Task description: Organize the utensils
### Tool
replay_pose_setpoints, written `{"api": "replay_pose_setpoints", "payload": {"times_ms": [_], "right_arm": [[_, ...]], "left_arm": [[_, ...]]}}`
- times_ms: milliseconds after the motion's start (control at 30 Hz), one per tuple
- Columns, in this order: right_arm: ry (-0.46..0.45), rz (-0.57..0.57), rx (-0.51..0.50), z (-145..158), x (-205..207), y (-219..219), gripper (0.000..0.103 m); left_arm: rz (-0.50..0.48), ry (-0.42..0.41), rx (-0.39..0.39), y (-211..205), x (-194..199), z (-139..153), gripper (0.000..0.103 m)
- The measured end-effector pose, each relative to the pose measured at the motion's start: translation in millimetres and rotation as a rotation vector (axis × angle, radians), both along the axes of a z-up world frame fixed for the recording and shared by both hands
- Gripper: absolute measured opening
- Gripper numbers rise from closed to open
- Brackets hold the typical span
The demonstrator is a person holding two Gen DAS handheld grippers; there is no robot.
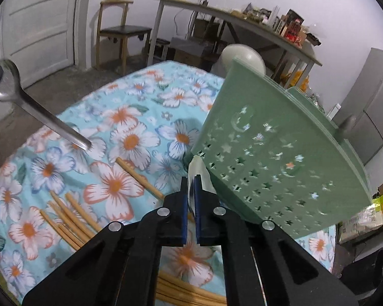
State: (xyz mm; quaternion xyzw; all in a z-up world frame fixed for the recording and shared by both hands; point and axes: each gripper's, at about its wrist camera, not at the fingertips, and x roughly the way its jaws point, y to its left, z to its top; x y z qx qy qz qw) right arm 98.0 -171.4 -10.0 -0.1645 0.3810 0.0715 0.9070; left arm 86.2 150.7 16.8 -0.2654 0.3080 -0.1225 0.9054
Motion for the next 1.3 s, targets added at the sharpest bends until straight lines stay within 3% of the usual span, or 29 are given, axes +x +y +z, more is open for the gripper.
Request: {"api": "replay_pose_setpoints", "payload": {"times_ms": [400,867,1300], "right_arm": [[-0.107,-0.015,0.171,51.7,-37.7,-25.6,0.004],[-0.238,-0.005,0.468,116.3,-84.1,-71.3,0.004],[-0.343,0.008,0.665,149.8,-112.7,-110.7,0.004]], "left_arm": [[0.026,-0.033,0.013,2.6,-16.7,18.7,0.001],[0.049,-0.054,0.037,-2.8,-27.9,37.4,0.001],[0.036,-0.097,0.057,-14.7,-34.8,63.9,0.001]]}}
